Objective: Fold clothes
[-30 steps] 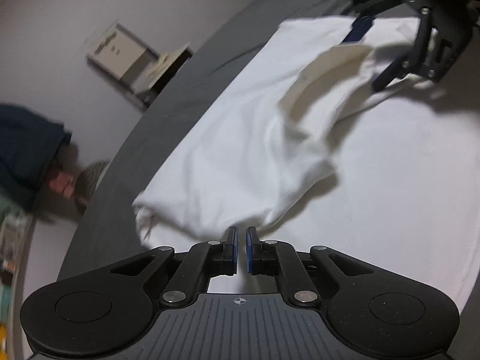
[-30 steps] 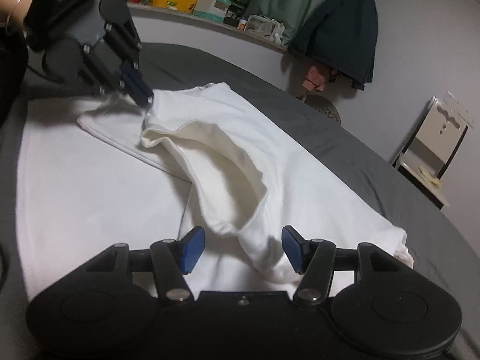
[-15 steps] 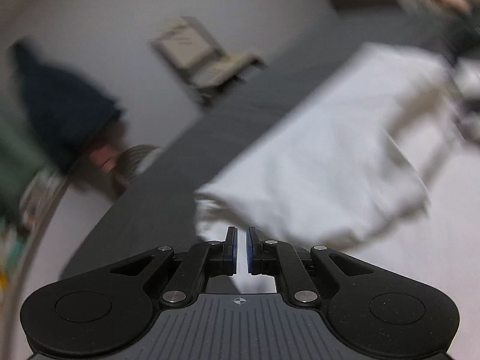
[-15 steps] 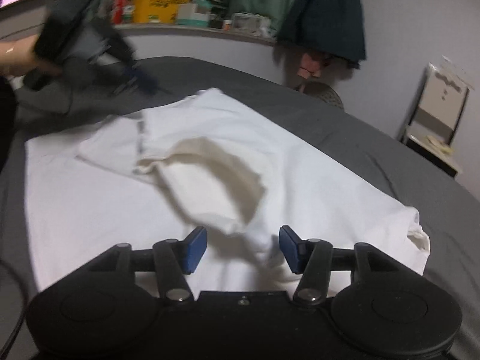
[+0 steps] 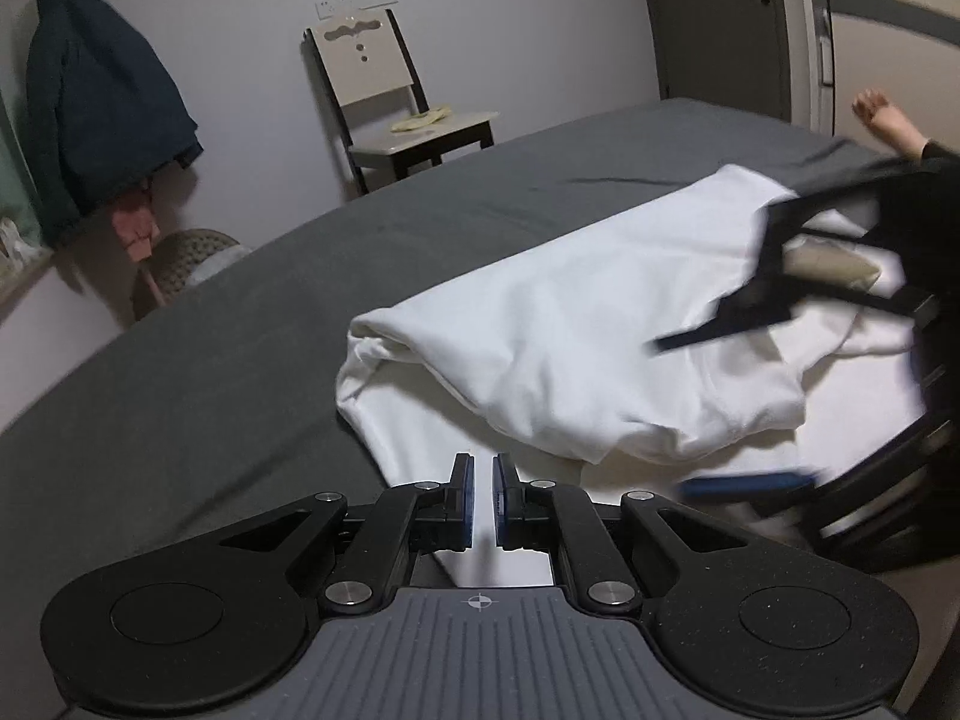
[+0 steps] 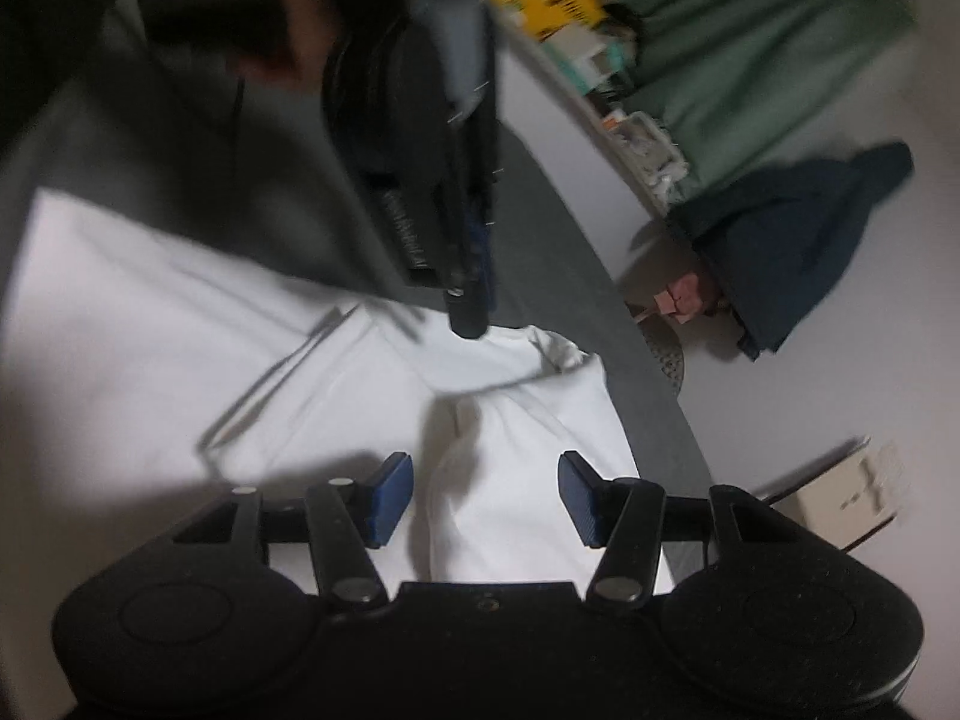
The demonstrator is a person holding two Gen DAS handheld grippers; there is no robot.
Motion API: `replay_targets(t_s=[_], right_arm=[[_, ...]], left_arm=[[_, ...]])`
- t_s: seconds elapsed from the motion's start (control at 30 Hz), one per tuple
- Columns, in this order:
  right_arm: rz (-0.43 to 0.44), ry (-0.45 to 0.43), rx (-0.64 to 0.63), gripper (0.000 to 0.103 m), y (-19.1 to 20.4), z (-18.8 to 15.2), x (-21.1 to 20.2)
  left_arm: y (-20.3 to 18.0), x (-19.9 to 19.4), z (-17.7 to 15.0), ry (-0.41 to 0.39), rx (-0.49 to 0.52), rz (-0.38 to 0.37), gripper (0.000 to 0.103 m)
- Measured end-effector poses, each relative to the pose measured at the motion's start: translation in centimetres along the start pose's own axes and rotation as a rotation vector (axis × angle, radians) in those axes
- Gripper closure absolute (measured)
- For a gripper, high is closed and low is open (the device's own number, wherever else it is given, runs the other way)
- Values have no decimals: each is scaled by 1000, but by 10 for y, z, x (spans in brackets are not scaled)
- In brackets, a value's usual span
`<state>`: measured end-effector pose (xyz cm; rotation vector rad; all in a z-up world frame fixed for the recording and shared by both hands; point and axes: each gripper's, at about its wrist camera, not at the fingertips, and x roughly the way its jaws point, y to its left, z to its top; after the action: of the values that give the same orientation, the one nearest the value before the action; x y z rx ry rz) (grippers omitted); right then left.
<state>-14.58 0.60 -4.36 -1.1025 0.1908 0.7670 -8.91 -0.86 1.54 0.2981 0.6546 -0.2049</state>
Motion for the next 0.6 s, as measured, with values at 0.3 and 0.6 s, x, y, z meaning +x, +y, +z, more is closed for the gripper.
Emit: replay_targets(t_s=[0.3,0.6], right_arm=[[-13,6,187,94,-25,9,31],[260,-152,1083,94,-121,-70,26]], left_arm=[[13,9,6,-41,-28,-59,95],[-29,20,14,-125,172,-48,95]])
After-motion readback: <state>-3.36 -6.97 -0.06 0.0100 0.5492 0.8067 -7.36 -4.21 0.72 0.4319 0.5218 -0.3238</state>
